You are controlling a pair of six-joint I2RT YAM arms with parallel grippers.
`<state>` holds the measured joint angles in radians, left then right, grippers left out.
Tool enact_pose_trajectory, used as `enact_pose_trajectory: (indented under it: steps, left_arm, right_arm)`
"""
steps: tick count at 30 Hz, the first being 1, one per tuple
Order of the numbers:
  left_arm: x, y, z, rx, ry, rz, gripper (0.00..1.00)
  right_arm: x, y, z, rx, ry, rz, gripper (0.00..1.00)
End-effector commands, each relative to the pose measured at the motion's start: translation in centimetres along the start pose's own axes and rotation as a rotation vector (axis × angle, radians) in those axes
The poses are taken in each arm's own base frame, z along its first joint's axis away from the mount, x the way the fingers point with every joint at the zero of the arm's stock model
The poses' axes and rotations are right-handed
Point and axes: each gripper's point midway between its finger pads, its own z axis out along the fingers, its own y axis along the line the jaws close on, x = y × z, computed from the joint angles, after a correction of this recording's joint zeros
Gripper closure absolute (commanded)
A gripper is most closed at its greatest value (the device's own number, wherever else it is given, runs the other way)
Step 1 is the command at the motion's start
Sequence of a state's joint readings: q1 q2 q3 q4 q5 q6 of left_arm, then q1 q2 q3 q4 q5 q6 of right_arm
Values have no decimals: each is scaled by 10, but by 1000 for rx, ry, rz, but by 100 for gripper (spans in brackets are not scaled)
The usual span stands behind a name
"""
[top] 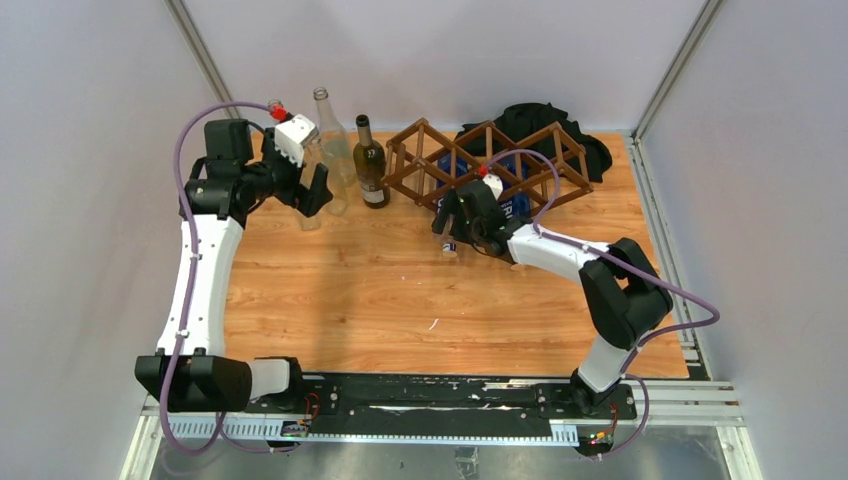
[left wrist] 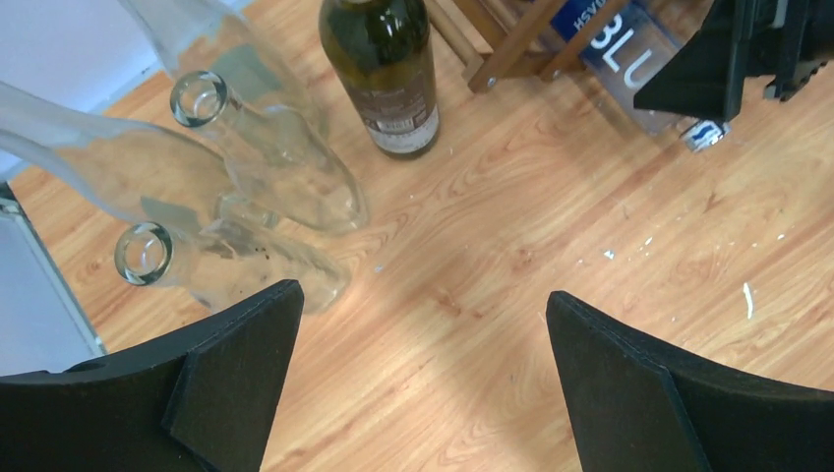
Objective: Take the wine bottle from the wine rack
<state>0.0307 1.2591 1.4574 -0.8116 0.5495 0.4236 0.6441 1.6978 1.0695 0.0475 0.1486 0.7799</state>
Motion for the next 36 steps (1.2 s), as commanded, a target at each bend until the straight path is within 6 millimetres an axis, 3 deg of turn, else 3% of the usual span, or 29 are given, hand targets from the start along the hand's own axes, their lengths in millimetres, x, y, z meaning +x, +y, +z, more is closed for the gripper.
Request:
enact_pose_trajectory:
  steps: [1, 11, 16, 23, 28, 36]
  left_arm:
    - [22, -5, 2, 7, 77, 38, 0]
    - [63, -54, 31, 124, 210, 139, 0]
    - [72, -59, 37, 138, 245, 162, 0]
    - [82, -67, 44, 167, 274, 167, 0]
    - [86, -73, 47, 184, 287, 189, 0]
    - [92, -83, 52, 249, 286, 259, 0]
  right_arm:
    - [-8, 0, 12, -20, -41, 58, 9]
    - [0, -5, 23, 26, -44, 99, 18]
    - [1, -8, 18, 48, -85, 101, 35]
    - [-1, 3, 0, 11, -125, 73, 69]
    - [11, 6, -16, -20, -103, 53, 97]
    - [46, -2, -68, -123, -22, 46, 100]
